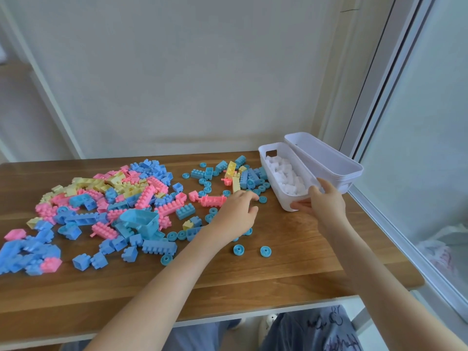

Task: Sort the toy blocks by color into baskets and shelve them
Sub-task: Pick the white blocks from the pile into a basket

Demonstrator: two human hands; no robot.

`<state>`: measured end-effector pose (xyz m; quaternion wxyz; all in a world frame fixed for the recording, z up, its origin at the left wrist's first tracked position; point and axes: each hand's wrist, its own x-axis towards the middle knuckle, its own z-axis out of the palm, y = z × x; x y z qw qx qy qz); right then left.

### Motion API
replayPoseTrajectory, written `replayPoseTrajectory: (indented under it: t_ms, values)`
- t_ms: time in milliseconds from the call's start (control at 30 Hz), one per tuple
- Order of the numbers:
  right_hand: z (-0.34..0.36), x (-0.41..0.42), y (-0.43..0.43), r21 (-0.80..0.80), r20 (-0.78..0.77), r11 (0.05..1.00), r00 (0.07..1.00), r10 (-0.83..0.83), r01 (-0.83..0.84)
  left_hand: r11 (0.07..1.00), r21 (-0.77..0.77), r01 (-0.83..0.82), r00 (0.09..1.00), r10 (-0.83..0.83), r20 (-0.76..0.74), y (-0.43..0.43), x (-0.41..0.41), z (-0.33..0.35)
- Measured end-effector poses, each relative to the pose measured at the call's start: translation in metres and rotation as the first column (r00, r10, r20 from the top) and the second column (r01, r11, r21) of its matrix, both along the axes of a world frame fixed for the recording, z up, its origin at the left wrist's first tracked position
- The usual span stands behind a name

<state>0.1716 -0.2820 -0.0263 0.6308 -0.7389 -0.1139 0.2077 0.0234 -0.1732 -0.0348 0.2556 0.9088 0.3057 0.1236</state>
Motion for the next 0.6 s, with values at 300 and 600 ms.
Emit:
replayPoseTrajectory:
  t_ms: [300,600]
  values:
    - [-0.004,-0.02,0.022,0.053,-0.138,0.985,0.975,0.173,-0.167,0.998,0.025,-0.051,0.997,0.049,0.058,0.0,-0.008,0.005]
    - [0.001,-0.034,0.043,0.033,-0.18,0.955,0.938,0.297,-0.296,0.982,-0.071,-0.174,0.98,0.179,0.086,-0.001,0.002,0.014]
